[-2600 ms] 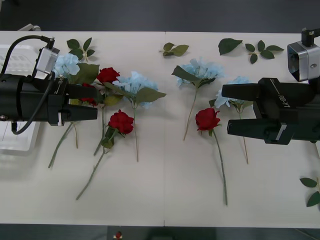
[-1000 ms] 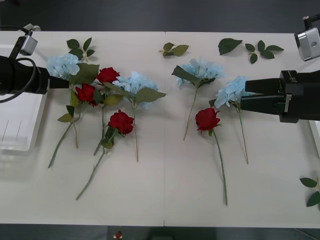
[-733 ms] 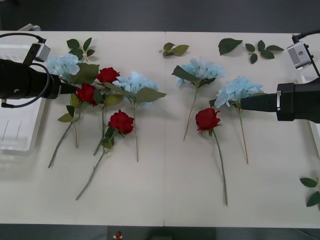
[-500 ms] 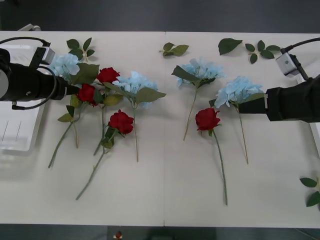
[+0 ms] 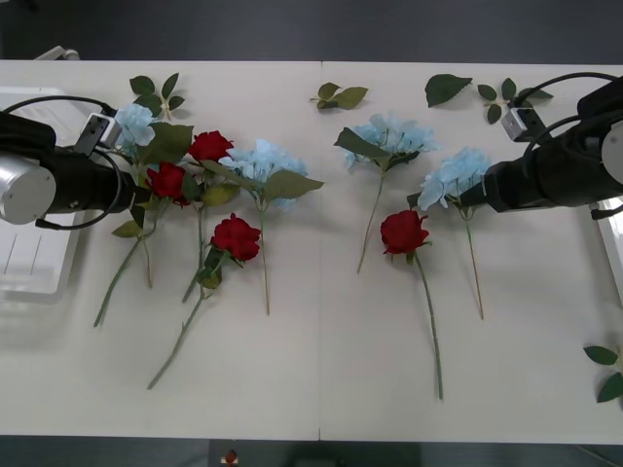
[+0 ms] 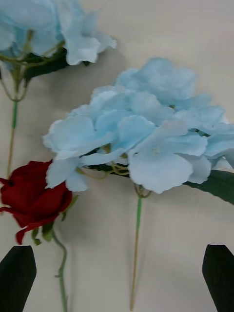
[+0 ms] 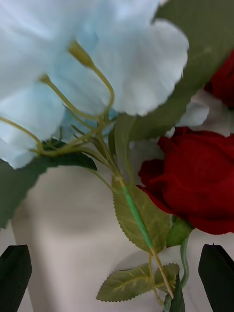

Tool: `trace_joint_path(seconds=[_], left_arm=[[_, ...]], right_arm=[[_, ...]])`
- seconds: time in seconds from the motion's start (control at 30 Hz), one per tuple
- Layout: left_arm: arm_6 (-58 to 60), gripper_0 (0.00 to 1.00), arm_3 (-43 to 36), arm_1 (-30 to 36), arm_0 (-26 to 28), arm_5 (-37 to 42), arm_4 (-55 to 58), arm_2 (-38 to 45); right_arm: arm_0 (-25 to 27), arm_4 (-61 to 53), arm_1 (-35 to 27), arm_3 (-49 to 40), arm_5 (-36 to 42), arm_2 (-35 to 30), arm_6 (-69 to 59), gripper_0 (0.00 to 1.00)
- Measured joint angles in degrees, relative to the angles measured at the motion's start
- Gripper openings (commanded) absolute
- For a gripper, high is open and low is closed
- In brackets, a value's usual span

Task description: Put the red flowers into the right box and the blue flowers into the left box

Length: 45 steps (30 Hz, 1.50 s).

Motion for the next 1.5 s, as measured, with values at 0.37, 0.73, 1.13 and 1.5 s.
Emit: trace_joint_path(seconds=[0.37, 0.73, 1.13, 1.5], left_arm=[[0.1, 1.00, 3.0, -5.7, 0.0, 0.1, -5.3, -0.6], [0.1, 0.87, 5.5, -9.2, 0.0, 0.1, -9.2, -0.6], [0.2, 0.00, 6.5, -10.0, 0.0, 0.2, -9.9, -0.6], [0.2, 0.00, 5.1, -9.5, 0.0, 0.1, -11.2, -0.6]], right_arm=[[-2.2, 8.7, 6.7, 6.9, 4.3, 3.5, -1.4, 1.00], [-2.2, 17.0, 12.9, 11.5, 3.5, 3.5, -9.4, 1.00], [-2.4, 19.5, 15.9, 18.7, -1.6, 7.0, -9.4, 1.00], [-3.8, 19.5, 17.7, 22.2, -2.7, 8.8, -9.4, 0.00]])
